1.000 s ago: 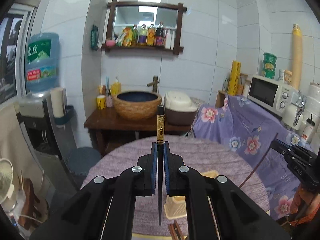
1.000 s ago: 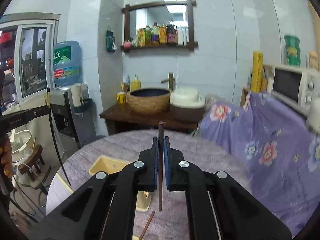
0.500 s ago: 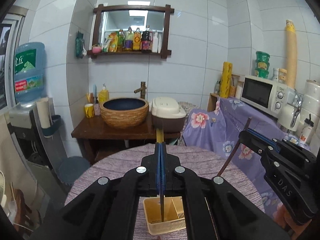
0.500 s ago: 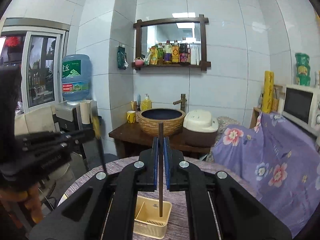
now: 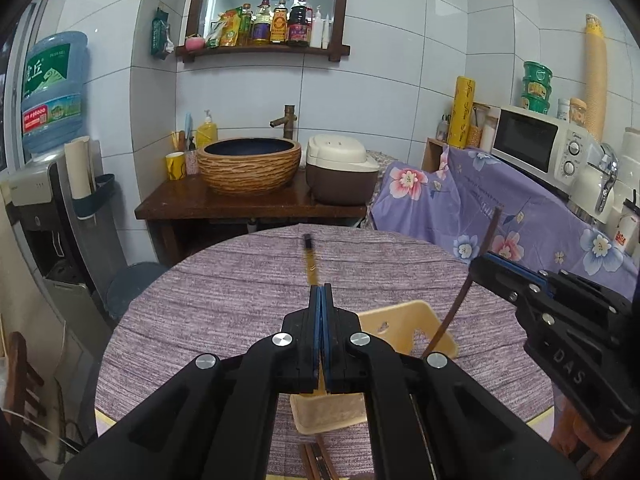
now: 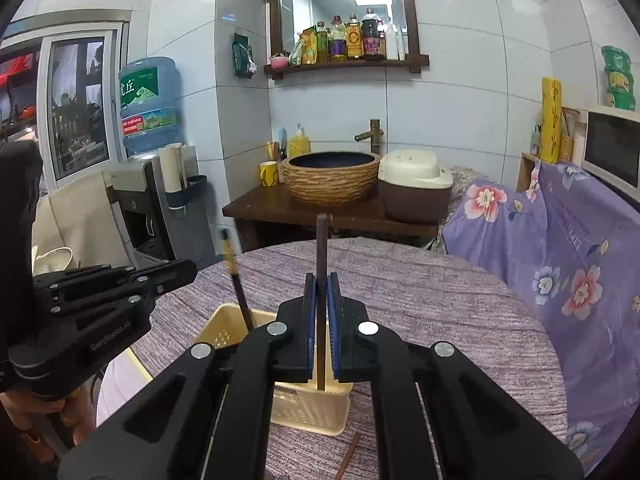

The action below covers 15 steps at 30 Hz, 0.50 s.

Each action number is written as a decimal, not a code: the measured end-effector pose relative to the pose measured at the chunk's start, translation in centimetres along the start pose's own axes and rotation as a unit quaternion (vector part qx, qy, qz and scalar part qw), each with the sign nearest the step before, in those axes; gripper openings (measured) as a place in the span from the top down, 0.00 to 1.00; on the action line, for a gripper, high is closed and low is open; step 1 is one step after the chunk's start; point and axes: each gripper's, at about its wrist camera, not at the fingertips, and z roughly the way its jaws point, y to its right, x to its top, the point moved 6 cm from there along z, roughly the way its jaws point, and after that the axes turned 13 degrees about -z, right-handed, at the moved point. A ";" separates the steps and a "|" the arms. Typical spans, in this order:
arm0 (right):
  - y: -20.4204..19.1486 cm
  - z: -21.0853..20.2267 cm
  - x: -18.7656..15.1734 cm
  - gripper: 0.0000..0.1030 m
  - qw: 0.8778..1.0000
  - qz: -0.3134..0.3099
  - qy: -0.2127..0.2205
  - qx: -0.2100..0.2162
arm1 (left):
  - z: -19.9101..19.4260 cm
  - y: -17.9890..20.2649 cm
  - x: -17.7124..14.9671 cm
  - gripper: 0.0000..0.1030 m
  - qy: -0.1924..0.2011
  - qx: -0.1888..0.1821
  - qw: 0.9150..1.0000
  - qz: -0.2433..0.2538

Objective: Organize utensils
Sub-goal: 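Drop both chopsticks into the cream caddy and open both tools, then lower the left tool onto a brown chopstick while the right tool grasps the clear plastic spoon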

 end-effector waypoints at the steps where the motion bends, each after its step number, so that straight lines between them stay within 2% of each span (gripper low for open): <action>1: 0.0 0.0 -0.2 0.94 1.000 0.001 -0.001 0.001 | -0.1 -0.1 -0.2 0.98 0.001 0.003 1.000 -0.002; 3: -0.1 0.1 -0.6 0.93 1.000 -0.002 -0.009 0.003 | -0.4 -0.3 -0.8 0.93 0.002 0.007 1.000 0.002; 5: -0.2 -0.3 -1.1 0.93 1.000 -0.001 -0.010 -0.001 | -0.7 -0.5 -1.3 0.73 0.002 0.014 1.000 0.007; 6: -0.3 -0.7 -1.5 0.93 1.000 -0.002 -0.010 -0.003 | -0.9 -0.7 -1.5 0.49 0.004 0.015 1.000 0.007; 7: -0.4 -1.0 -1.9 0.92 1.000 -0.001 -0.013 -0.002 | -1.4 -1.0 -1.8 0.32 0.008 0.014 1.000 0.004; 8: -0.5 -1.4 -2.6 0.85 1.000 0.001 -0.016 -0.001 | -1.8 -1.4 -2.1 0.29 0.013 0.014 1.000 0.000; 10: -0.7 -2.3 -4.0 0.59 1.000 0.003 -0.018 -0.011 | -2.6 -2.5 -3.0 0.21 0.012 0.017 1.000 -0.011; 11: -0.8 -2.8 -4.7 0.38 1.000 0.003 -0.017 -0.018 | -2.8 -3.0 -3.7 0.19 0.004 0.017 1.000 -0.015; 12: -1.1 -3.5 -5.8 0.35 1.000 0.004 -0.014 -0.025 | -3.1 -3.6 -4.6 0.18 -0.006 0.019 1.000 -0.022; 15: -2.0 -4.3 -9.1 0.35 0.999 0.010 -0.035 -0.022 | -3.2 -5.2 -7.7 0.18 -0.032 0.033 0.998 -0.038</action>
